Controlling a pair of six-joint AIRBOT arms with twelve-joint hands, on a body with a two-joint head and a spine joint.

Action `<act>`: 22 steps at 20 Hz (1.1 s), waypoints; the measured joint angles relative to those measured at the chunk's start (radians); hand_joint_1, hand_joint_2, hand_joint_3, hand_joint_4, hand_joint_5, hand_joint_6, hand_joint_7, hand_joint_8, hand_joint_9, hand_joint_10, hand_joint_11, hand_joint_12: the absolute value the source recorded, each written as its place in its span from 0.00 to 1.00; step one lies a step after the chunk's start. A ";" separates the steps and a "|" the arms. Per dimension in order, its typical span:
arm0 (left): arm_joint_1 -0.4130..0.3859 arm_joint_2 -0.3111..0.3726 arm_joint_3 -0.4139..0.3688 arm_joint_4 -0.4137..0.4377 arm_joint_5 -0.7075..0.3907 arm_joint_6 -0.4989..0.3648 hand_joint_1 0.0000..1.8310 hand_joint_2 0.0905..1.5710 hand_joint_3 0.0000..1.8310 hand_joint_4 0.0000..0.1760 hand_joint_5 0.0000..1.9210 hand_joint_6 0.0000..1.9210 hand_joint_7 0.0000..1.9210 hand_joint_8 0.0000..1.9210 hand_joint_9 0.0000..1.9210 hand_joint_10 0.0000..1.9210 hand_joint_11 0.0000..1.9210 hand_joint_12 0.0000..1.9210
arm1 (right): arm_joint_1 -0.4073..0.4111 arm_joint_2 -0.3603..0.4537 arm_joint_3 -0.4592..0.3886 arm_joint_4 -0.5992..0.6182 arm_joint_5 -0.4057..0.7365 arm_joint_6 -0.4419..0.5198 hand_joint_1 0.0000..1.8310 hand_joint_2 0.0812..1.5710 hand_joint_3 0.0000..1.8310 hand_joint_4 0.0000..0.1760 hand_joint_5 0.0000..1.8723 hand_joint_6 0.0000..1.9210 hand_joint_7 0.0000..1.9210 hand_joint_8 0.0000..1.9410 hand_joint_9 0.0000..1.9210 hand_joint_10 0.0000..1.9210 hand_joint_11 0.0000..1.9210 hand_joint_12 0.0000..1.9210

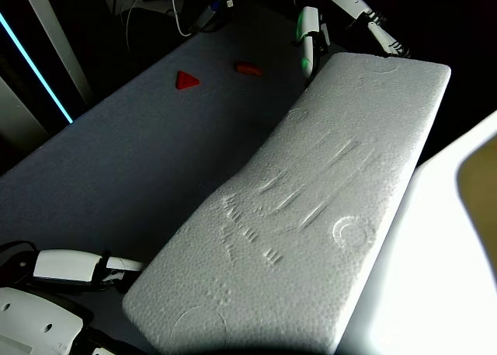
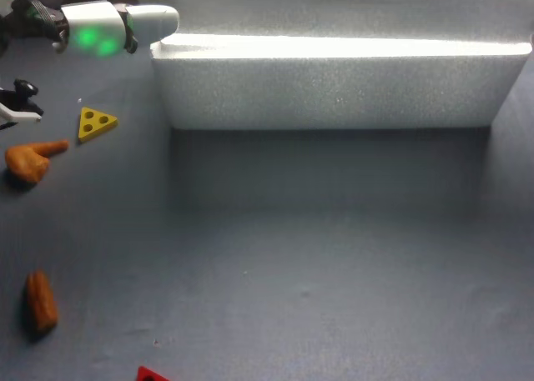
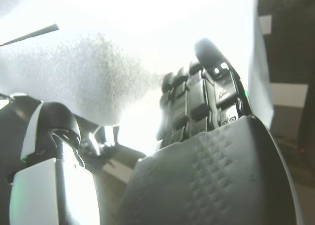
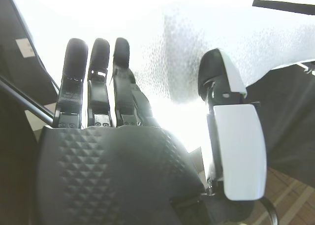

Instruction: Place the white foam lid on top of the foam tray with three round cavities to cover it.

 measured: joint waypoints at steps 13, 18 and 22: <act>-0.011 -0.043 0.061 -0.043 0.069 0.003 0.30 0.70 0.00 0.00 0.13 0.00 0.02 0.00 0.03 0.00 0.00 0.53 | 0.055 -0.058 0.077 -0.025 -0.124 -0.022 0.36 0.73 0.00 0.00 0.00 0.00 0.00 0.00 0.00 0.01 0.00 0.74; 0.009 -0.051 0.069 -0.049 0.089 -0.002 0.30 0.68 0.00 0.00 0.13 0.00 0.03 0.00 0.03 0.00 0.00 0.53 | 0.055 -0.063 0.082 -0.024 -0.151 -0.022 0.32 0.76 0.00 0.00 0.01 0.00 0.00 0.00 0.02 0.02 0.00 0.72; 0.028 -0.058 0.072 -0.058 0.097 -0.013 0.30 0.68 0.00 0.00 0.14 0.00 0.04 0.00 0.03 0.00 0.00 0.49 | 0.055 -0.068 0.093 -0.027 -0.166 -0.023 0.29 0.79 0.00 0.00 0.00 0.01 0.01 0.00 0.00 0.04 0.00 0.73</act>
